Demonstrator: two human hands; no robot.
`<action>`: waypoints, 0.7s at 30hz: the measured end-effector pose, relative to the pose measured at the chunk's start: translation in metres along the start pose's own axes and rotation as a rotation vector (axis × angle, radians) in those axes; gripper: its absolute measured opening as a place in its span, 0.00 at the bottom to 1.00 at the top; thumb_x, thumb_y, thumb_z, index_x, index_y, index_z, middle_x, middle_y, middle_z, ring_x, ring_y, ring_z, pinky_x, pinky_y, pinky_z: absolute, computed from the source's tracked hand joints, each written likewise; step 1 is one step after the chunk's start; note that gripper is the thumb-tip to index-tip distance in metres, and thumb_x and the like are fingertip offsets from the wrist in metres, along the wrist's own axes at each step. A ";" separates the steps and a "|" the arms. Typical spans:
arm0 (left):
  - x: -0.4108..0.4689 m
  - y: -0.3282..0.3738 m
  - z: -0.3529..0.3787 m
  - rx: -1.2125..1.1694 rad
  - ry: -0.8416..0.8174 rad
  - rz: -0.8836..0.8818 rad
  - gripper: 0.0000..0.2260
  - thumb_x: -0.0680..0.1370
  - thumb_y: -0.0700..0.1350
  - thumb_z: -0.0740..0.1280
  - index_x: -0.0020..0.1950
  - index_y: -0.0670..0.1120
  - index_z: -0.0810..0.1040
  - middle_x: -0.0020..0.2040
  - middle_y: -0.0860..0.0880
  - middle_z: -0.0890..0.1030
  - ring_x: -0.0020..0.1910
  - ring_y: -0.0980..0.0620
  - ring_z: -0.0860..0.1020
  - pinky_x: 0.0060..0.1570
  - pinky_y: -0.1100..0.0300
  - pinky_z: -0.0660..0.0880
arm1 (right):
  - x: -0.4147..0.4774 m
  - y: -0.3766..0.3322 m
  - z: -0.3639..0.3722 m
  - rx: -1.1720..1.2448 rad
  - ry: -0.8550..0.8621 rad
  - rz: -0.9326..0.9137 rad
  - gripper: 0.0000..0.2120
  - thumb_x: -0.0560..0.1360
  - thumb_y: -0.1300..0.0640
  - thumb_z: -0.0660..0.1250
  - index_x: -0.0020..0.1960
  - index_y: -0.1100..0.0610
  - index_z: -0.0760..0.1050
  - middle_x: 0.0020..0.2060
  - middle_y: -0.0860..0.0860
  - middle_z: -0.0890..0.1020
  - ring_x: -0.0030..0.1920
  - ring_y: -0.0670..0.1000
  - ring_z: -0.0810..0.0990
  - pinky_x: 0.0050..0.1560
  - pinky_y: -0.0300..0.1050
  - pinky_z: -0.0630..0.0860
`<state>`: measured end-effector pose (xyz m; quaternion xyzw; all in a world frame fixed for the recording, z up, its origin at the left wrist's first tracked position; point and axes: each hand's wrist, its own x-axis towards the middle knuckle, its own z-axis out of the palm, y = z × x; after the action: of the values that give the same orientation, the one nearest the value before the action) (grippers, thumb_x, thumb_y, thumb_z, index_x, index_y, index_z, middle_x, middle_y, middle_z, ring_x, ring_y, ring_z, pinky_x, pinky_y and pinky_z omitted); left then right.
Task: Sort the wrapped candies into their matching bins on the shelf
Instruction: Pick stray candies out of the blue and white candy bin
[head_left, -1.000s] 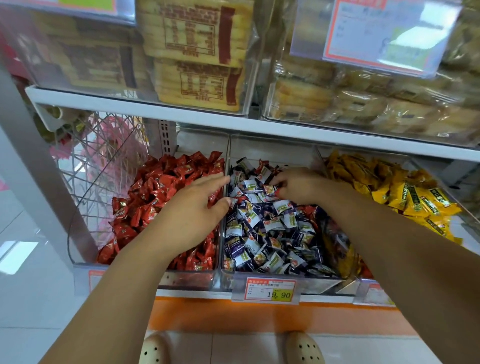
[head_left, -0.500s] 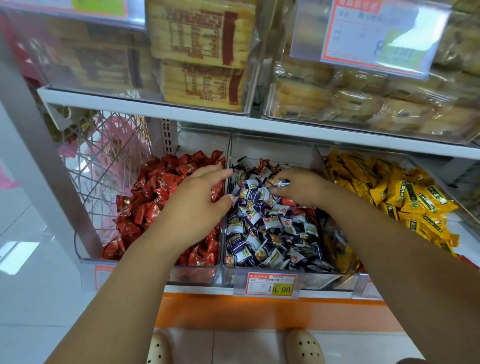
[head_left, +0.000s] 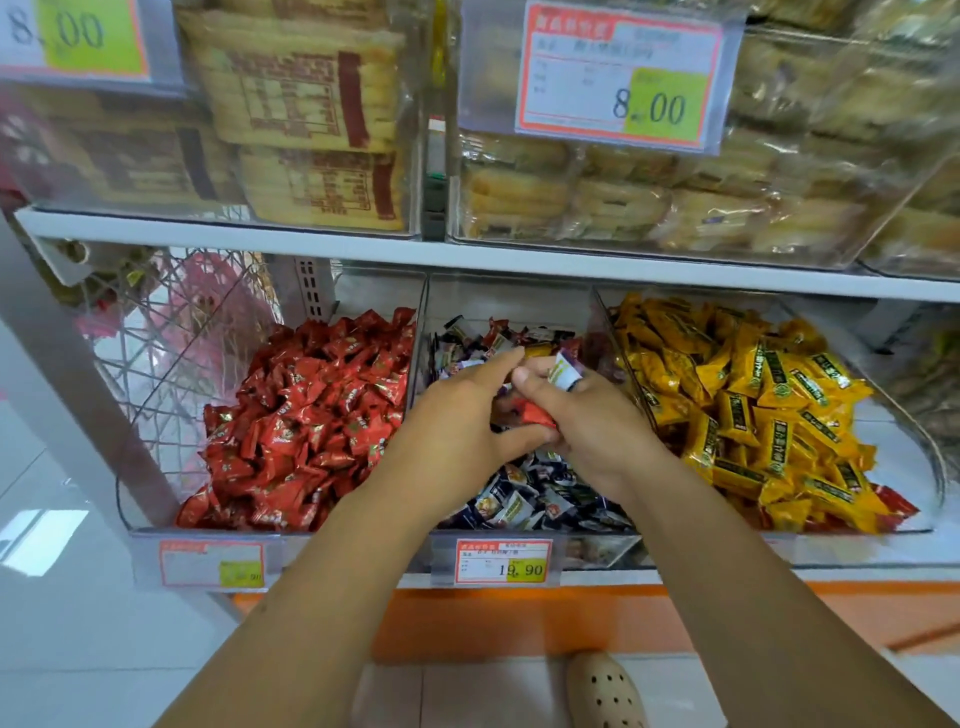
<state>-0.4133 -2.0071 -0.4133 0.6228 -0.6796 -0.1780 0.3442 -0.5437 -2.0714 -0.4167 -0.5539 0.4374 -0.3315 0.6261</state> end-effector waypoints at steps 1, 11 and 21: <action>0.001 0.001 0.000 -0.044 -0.001 -0.007 0.30 0.72 0.51 0.73 0.71 0.60 0.67 0.57 0.57 0.80 0.51 0.60 0.79 0.50 0.68 0.75 | 0.001 0.002 0.001 -0.017 -0.003 0.003 0.13 0.78 0.54 0.65 0.60 0.58 0.76 0.43 0.54 0.84 0.38 0.49 0.82 0.36 0.41 0.78; 0.010 -0.001 0.004 0.043 0.058 -0.088 0.12 0.75 0.46 0.69 0.58 0.58 0.79 0.45 0.56 0.82 0.40 0.61 0.78 0.43 0.61 0.77 | -0.003 -0.004 -0.018 -0.291 -0.265 -0.004 0.18 0.80 0.47 0.58 0.50 0.60 0.79 0.41 0.59 0.84 0.43 0.56 0.82 0.47 0.43 0.77; 0.007 -0.014 -0.034 0.003 0.287 -0.138 0.11 0.75 0.45 0.71 0.57 0.54 0.79 0.36 0.63 0.74 0.35 0.68 0.75 0.31 0.78 0.67 | -0.009 -0.045 -0.034 -0.841 -0.189 0.006 0.18 0.77 0.49 0.65 0.67 0.43 0.71 0.61 0.38 0.74 0.53 0.39 0.75 0.48 0.32 0.69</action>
<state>-0.3794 -2.0097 -0.3974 0.6877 -0.5793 -0.1093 0.4237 -0.5753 -2.0841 -0.3708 -0.7875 0.4767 -0.0706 0.3843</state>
